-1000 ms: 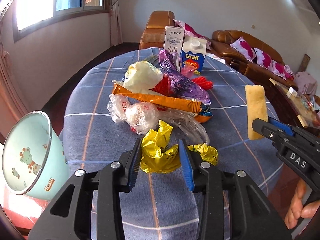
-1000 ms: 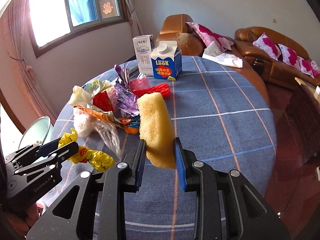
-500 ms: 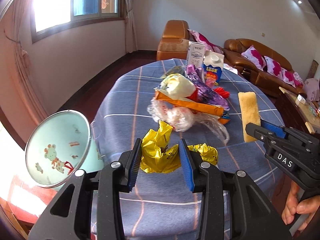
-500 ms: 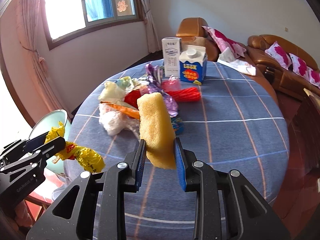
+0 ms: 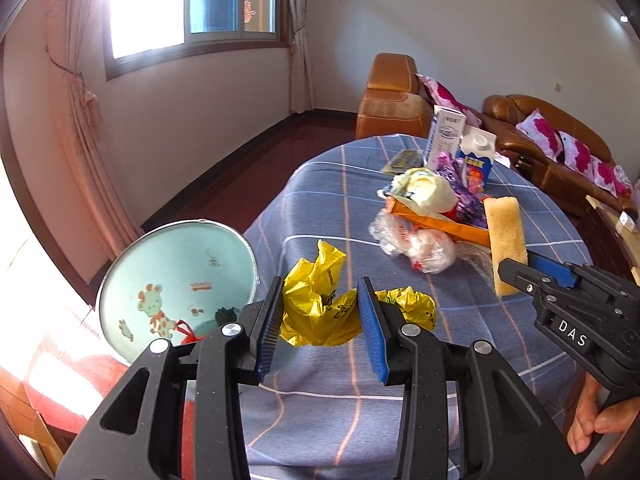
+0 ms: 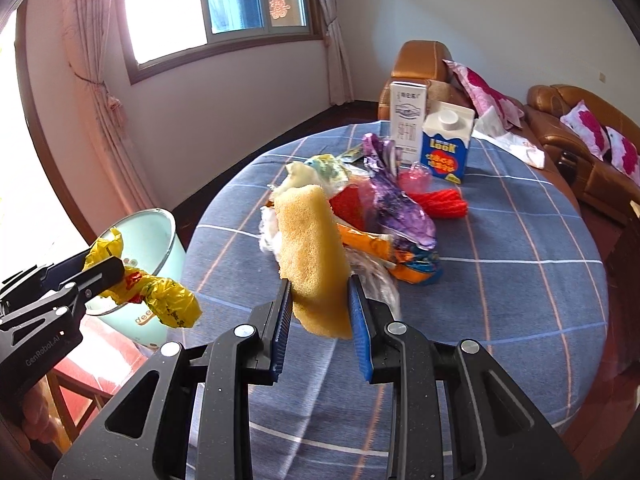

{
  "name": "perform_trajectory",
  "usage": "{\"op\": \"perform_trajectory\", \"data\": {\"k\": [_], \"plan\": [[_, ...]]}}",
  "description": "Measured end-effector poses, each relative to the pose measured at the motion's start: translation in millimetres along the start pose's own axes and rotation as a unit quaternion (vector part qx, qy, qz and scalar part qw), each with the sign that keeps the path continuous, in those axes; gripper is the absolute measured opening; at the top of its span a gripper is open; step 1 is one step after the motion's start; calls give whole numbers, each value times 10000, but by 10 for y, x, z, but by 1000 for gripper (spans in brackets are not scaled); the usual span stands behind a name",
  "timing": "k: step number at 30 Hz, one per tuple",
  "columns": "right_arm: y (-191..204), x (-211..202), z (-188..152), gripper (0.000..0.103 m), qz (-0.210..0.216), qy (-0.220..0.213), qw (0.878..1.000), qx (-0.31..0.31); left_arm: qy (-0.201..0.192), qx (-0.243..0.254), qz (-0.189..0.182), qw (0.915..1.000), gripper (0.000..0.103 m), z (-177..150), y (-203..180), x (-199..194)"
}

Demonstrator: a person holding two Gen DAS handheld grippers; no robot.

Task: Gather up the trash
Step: 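Move both tools over the blue bin and release the wrapper and sponge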

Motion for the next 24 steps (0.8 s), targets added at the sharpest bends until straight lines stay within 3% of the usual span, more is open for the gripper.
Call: {"op": "perform_trajectory", "data": {"k": [14,24], "plan": [[517,295,154,29,338,111,9983,-453,-65,-433,585,9973,37,22,675,43],[922,600,260,29,621,279,9949,-748,-38,-890,1072,9902,37,-2,1228,128]]}}
Point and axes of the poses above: each gripper's, at about its wrist camera, not at the fingertips, and x roughly the way its jaws point, y to its left, z to its top, the point moved 5 cm from there along x, roughly the way its jaws point, and after that the axes turned 15 degrees about z, right-handed, at the moved point
